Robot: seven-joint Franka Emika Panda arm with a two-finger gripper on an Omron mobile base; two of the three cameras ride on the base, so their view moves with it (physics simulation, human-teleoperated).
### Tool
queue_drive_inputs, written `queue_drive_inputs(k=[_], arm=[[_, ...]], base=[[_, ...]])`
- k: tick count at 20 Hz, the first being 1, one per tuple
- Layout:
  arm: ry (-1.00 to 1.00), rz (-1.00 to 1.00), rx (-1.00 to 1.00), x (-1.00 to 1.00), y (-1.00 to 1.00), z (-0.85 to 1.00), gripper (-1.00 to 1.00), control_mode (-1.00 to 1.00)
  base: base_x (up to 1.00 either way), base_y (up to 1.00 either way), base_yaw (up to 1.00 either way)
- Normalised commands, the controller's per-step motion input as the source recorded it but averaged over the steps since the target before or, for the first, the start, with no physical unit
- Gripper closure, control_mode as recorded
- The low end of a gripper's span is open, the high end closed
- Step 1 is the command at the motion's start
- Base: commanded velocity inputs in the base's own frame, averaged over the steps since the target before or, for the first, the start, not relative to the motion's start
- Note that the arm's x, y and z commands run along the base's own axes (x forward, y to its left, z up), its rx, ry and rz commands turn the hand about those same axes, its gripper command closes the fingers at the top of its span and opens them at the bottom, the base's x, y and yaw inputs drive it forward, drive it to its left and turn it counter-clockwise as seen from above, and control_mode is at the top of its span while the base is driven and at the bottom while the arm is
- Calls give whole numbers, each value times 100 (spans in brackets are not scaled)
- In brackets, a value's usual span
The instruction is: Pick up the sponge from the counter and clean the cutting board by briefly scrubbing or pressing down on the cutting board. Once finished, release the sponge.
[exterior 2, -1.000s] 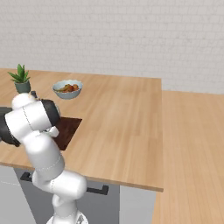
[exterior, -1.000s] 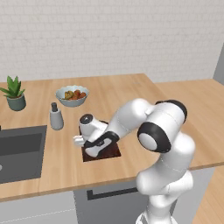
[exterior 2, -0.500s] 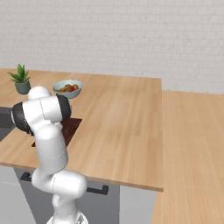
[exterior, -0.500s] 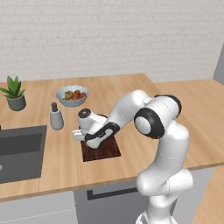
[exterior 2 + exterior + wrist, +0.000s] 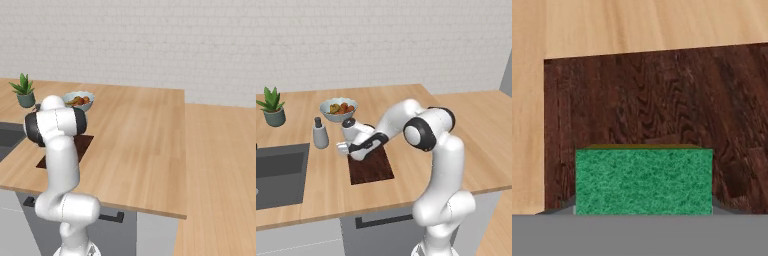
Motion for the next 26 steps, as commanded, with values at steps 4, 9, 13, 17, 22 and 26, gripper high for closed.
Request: queue_drive_inputs(k=[4, 9, 13, 17, 22, 26], arm=[[4, 0, -4, 54, 0, 0, 100, -100], [0, -2, -2, 52, 0, 0, 100, -100], [0, -2, -1, 36, 0, 0, 100, -100], [0, -1, 0, 11, -2, 0, 100, -100], [-5, 0, 3, -44, -69, 0, 100, -100], [-6, 0, 6, -59, -90, 0, 100, -100]], base=[[0, 0, 0], [0, 0, 0], [0, 0, 0], [0, 0, 0], [0, 0, 0], [0, 0, 0]])
